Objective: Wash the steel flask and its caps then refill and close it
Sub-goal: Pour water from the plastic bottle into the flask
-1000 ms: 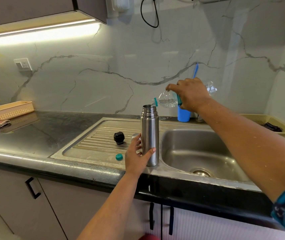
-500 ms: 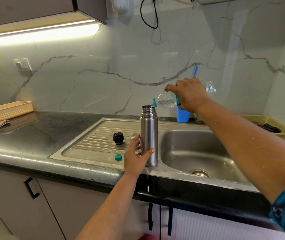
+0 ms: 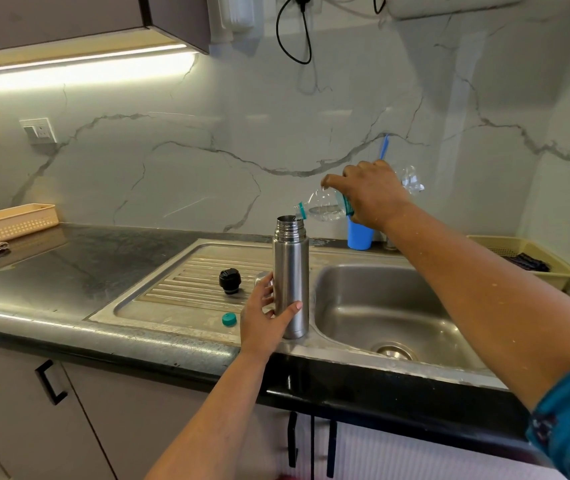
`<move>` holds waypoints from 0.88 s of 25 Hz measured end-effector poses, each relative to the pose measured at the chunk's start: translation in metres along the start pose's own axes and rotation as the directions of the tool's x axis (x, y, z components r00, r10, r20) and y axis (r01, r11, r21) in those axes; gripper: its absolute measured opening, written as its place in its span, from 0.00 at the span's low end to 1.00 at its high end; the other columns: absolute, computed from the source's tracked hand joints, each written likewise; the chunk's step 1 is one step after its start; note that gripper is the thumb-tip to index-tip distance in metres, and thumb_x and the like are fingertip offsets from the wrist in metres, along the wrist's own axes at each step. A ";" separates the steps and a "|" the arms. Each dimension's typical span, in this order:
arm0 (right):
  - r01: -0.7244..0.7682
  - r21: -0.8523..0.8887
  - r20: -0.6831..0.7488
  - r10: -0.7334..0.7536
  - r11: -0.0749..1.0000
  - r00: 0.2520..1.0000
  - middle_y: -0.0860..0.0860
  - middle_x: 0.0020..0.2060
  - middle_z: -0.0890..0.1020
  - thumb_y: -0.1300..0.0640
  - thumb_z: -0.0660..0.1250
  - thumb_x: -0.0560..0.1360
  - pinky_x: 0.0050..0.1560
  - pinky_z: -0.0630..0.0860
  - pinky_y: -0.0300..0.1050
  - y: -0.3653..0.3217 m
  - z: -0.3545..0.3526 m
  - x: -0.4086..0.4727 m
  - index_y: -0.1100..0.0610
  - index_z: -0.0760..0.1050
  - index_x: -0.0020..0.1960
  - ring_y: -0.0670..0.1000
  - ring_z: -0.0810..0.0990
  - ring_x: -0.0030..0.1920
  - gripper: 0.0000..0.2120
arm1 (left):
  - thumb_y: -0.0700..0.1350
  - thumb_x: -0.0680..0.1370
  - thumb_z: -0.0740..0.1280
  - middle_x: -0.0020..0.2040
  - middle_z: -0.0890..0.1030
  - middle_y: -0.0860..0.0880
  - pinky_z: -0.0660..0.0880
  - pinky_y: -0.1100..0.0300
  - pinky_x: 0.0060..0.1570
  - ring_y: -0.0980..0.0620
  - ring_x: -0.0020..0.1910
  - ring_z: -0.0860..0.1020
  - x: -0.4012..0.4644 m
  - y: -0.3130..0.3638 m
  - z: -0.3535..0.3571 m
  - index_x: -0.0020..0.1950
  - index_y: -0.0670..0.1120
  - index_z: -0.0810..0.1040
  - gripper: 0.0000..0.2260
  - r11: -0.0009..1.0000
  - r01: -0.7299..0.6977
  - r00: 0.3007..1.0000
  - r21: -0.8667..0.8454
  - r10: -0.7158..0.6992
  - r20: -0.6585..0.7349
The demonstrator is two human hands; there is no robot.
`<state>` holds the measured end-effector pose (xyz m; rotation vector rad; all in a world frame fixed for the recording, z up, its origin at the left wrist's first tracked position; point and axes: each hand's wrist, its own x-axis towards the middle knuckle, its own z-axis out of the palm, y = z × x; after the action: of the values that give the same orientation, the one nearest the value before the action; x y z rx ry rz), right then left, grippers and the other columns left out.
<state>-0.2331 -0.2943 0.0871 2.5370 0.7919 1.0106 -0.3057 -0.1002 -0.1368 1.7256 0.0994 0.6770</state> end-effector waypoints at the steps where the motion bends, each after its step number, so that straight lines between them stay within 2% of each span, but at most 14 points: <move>1: 0.001 -0.007 0.001 -0.001 1.000 1.000 0.53 0.53 0.78 0.55 0.74 0.70 0.60 0.70 0.52 0.000 -0.001 0.000 0.45 0.63 0.71 0.55 0.76 0.55 0.33 | 0.47 0.68 0.80 0.60 0.78 0.55 0.79 0.59 0.55 0.57 0.58 0.78 0.000 0.000 0.000 0.73 0.57 0.69 0.36 1.000 0.000 1.000 -0.002 0.000 -0.001; 15: 0.028 -0.043 -0.002 -0.028 0.999 1.000 0.53 0.54 0.78 0.55 0.74 0.71 0.60 0.70 0.52 0.002 -0.004 0.004 0.45 0.63 0.71 0.55 0.76 0.55 0.33 | 0.47 0.69 0.80 0.58 0.77 0.57 0.75 0.68 0.49 0.60 0.55 0.77 -0.002 0.004 0.000 0.73 0.57 0.69 0.35 1.000 0.016 1.000 0.003 -0.016 0.005; 22: 0.033 -0.052 -0.015 -0.034 0.998 0.999 0.54 0.55 0.78 0.56 0.73 0.71 0.61 0.70 0.53 0.001 -0.003 0.005 0.45 0.64 0.71 0.55 0.76 0.56 0.32 | 0.47 0.69 0.80 0.58 0.77 0.57 0.76 0.67 0.49 0.62 0.56 0.77 -0.001 0.002 -0.001 0.72 0.58 0.69 0.35 1.000 0.010 1.000 0.013 -0.010 0.001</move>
<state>-0.2323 -0.2915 0.0925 2.4665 0.7996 1.0290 -0.3076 -0.1008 -0.1352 1.7374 0.1115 0.6693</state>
